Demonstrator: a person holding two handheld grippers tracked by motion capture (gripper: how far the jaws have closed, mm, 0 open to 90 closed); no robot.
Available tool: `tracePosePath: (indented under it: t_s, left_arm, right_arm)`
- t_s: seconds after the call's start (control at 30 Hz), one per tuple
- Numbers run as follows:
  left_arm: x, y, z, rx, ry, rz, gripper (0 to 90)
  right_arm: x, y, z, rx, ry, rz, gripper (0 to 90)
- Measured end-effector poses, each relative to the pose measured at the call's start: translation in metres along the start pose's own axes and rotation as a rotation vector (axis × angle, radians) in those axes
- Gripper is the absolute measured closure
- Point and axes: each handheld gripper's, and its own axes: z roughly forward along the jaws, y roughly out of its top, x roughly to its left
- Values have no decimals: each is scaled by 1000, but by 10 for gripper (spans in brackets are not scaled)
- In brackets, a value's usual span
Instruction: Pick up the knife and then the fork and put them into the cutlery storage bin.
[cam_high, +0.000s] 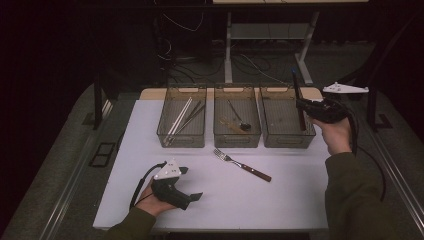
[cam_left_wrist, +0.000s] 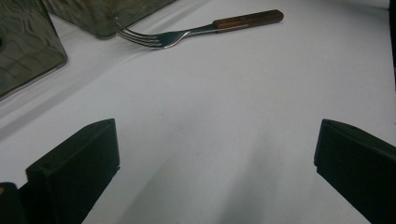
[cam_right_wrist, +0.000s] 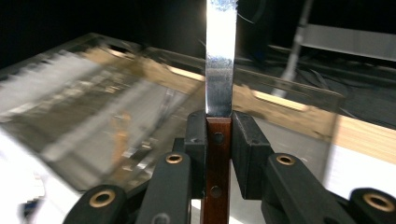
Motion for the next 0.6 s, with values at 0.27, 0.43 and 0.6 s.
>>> tracePosePath:
  t_s: [0.27,0.43,0.6]
  left_arm:
    - [0,0,0,-4,0,-1,0]
    - [0,0,0,-3,-3,1,0]
    - [0,0,0,-3,-4,2,0]
  right_arm:
    - [-13,-12,26,126,-108,-35,777]
    - [-14,-24,37,178,-117,-48,777]
    - [-18,-36,43,231,-108,-35,776]
